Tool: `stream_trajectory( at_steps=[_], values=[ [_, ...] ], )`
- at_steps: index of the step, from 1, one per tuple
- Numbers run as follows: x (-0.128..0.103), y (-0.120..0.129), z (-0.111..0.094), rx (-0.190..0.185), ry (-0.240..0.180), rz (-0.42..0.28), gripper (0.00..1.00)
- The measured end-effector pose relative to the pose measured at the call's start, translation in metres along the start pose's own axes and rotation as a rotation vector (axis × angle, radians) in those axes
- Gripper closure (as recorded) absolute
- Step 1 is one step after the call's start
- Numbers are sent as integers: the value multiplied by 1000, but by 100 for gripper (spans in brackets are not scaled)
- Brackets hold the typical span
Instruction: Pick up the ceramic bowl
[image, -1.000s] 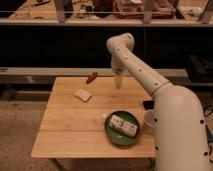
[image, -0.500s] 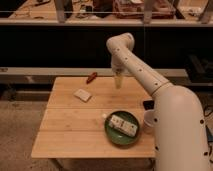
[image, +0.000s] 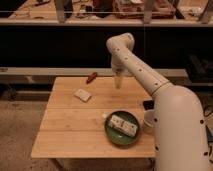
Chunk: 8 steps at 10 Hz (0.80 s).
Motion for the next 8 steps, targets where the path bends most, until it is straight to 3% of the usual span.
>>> stream_trajectory(
  at_steps=[8],
  values=[
    [-3,1,1,0,-14,18,20]
  ],
)
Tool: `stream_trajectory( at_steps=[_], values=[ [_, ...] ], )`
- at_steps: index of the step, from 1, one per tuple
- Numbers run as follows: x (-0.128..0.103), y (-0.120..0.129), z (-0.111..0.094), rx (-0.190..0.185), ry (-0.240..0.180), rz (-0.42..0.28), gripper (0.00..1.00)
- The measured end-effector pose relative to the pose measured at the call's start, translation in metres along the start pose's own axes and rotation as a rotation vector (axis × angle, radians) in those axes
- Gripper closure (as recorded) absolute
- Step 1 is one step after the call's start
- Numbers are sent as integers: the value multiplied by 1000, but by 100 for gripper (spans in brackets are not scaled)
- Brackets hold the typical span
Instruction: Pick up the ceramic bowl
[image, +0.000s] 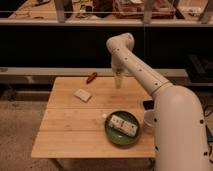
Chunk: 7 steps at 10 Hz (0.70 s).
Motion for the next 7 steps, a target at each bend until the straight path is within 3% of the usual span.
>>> stream_trajectory(
  at_steps=[2,3,4,7],
  values=[
    [-13,-2,1,6,-60,88,20],
    [-21,-3,0,3,-96,157,20],
    [-30,-8,-2,-4,-138,270,20],
    [-38,-31,-14,-14,-162,537,20]
  ],
)
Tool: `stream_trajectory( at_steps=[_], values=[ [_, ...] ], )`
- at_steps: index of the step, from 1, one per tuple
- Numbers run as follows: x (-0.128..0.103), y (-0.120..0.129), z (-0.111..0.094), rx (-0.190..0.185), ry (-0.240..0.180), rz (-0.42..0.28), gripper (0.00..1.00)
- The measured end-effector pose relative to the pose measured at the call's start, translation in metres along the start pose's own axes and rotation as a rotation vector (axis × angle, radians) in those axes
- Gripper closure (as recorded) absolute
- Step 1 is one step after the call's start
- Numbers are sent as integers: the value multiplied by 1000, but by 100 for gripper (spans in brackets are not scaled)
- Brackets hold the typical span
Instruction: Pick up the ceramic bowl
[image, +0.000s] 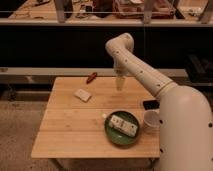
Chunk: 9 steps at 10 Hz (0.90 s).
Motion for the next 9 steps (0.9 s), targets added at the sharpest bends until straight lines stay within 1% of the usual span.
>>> stream_trajectory(
  at_steps=[2,5,6,8,9],
  values=[
    [-6,-7,-4,2,-6,95,20],
    [-6,-10,-6,3,-8,139,20],
    [-9,-10,-6,4,-6,168,20],
    [-19,-14,-12,4,24,284,20],
    [-28,-21,-16,7,40,341,20]
  ],
)
